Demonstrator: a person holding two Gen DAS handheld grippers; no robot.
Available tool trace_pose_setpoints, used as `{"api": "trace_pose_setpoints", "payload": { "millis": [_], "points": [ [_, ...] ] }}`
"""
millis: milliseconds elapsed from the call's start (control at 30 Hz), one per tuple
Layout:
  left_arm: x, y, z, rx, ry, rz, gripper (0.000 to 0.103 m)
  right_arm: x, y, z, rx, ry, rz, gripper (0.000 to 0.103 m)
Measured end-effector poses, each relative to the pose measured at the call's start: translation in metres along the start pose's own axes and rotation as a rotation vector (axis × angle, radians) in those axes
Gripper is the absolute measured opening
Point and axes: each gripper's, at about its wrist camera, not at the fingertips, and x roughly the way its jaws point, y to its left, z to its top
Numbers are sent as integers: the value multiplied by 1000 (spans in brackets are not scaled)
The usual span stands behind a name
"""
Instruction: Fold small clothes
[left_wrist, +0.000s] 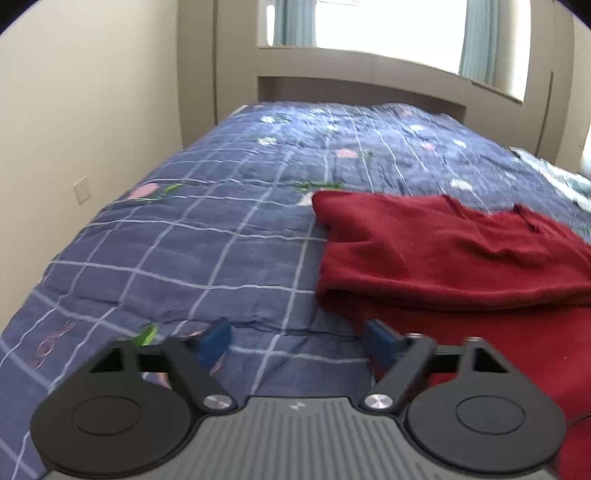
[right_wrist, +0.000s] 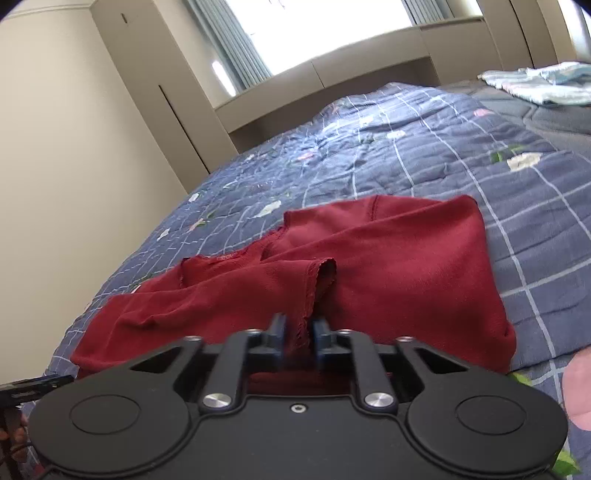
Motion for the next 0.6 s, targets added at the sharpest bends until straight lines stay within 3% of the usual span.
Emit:
{"api": "trace_pose_setpoints", "payload": {
  "millis": [67, 133, 300, 467, 533, 600],
  "points": [
    [-7, 4, 4, -38, -13, -17, 94, -3, 9, 2, -45, -22, -21, 83],
    [-8, 4, 13, -64, -46, -7, 103, -6, 19, 5, -105, -58, -53, 95],
    [30, -18, 45, -26, -84, 41, 103, 5, 31, 13, -225, -98, -215, 102],
    [88, -32, 57, 81, -61, 169, 102, 27, 32, 11, -391, -102, -360, 102],
    [102, -24, 56, 28, -30, 189, 103, 39, 24, 8, -383, -46, -377, 102],
    [104, -9, 54, -74, -19, 140, 103, 45, 18, 9, -349, -31, -369, 102]
  ]
}}
